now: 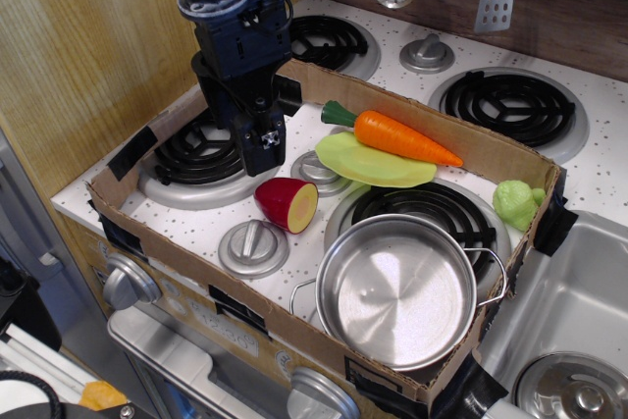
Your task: Take carrot off plate
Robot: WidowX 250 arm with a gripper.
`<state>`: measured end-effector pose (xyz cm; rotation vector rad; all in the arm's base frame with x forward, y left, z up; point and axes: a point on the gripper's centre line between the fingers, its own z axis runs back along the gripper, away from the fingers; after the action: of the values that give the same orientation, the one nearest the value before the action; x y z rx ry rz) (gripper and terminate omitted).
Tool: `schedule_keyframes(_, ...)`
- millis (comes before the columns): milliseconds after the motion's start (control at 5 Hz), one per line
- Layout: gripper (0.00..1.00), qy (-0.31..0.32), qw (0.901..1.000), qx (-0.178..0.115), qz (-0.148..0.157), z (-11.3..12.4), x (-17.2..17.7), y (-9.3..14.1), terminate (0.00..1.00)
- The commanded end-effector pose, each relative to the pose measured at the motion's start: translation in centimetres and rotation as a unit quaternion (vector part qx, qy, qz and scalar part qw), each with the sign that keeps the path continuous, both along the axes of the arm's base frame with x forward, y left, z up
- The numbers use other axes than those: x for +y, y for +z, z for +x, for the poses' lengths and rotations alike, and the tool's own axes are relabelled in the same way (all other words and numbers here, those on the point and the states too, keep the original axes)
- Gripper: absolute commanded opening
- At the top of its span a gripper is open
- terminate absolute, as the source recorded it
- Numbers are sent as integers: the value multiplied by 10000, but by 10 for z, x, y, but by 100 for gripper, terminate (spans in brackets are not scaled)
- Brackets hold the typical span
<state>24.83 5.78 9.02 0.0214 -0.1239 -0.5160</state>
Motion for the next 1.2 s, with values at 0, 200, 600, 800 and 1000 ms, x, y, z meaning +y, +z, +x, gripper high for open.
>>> schedule_keyframes(0,100,0,10000,0,0,0,0,0,0)
schedule_keyframes(200,100,-536,9983,-127,196,10,3,7,0)
schedule_keyframes(600,100,-2011,9792,-75,245,45,1,33,0)
schedule_keyframes(800,100,-2898,9569,-47,152,65,-7,38,0)
schedule_keyframes(1000,100,-3275,9446,-134,204,83,-13,34,0)
